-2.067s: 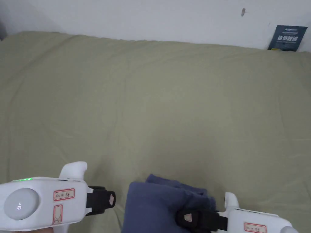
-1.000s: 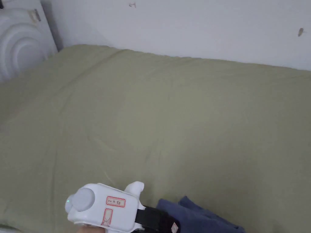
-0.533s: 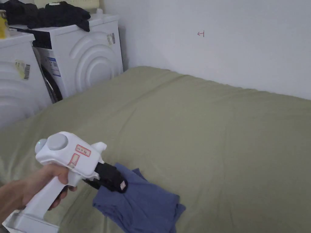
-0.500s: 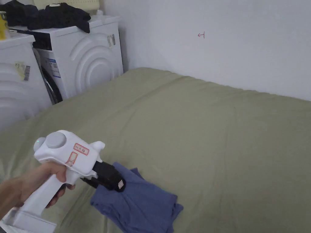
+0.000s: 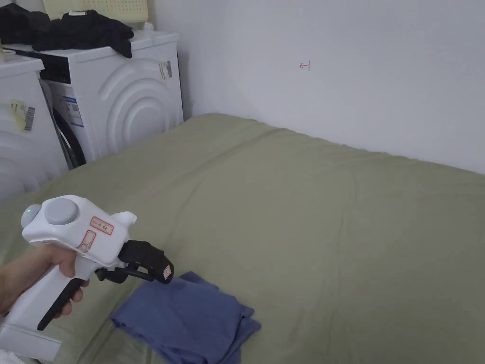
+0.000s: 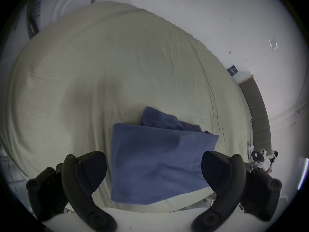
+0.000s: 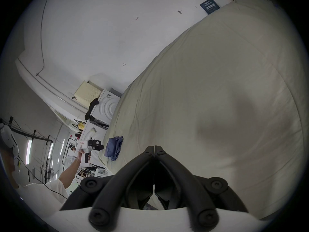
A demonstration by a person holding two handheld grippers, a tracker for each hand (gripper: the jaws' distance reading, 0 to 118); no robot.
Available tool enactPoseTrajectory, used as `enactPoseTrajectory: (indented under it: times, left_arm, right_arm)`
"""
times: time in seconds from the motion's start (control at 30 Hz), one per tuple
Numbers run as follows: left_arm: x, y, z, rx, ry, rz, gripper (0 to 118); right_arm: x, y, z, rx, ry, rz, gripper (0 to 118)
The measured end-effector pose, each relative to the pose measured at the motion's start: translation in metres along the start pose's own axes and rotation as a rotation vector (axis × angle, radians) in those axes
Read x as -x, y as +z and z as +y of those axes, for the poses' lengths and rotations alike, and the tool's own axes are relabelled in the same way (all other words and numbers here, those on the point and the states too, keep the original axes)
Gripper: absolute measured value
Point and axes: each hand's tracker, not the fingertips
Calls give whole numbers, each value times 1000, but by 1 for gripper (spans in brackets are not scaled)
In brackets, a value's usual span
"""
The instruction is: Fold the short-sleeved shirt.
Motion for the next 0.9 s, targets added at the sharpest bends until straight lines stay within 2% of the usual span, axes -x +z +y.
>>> enactPoseTrajectory:
  times: [0.07, 0.1, 0.17, 0.2, 0.23, 0.27, 0.33, 0.37, 0.4, 0.53, 0.6, 0.67, 0.7, 0.8, 0.9]
  left_arm:
    - [-23, 5, -23, -37, -31, 36, 109]
    - [-36, 12, -28, -55, -50, 59, 87]
    - [-60, 23, -40, -115, -83, 9, 0]
    - [-79, 22, -50, -114, -100, 12, 0]
    - [-103, 22, -59, -210, -151, 79, 0]
    - [-126, 21, -66, -195, -171, 108, 0]
    - [-161, 19, -82, -231, -193, 60, 0]
    - [-193, 16, -99, -226, -267, 77, 0]
    - [-222, 11, -118, -308, -310, 56, 0]
    - [-299, -8, -159, -530, -332, 47, 0]
    - [-357, -5, -212, -676, -396, 131, 0]
    - [-386, -1, -242, -790, -388, 115, 0]
    - [-414, 2, -254, -836, -429, 120, 0]
    - [-444, 5, -275, -840, -506, 155, 0]
    - [-459, 10, -283, -859, -498, 170, 0]
  right_arm:
    - [3, 7, 4, -5, 29, -4, 1]
    - [7, 11, 5, -12, 48, -9, 1]
    - [16, 18, 9, -39, 101, -22, 1]
    - [19, 23, 12, -49, 133, -43, 1]
    - [25, 26, 14, -59, 169, -62, 1]
    - [33, 30, 15, -81, 206, -93, 1]
    - [50, 36, 16, -119, 300, -179, 1]
    - [61, 39, 16, -149, 357, -238, 1]
    - [71, 42, 15, -183, 401, -290, 1]
    - [94, 53, 9, -316, 500, -405, 1]
    - [111, 62, 1, -362, 584, -493, 1]
    - [125, 72, -8, -429, 653, -584, 1]
    - [131, 78, -12, -456, 674, -600, 1]
    - [140, 92, -18, -579, 688, -632, 1]
    - [144, 105, -24, -665, 717, -646, 1]
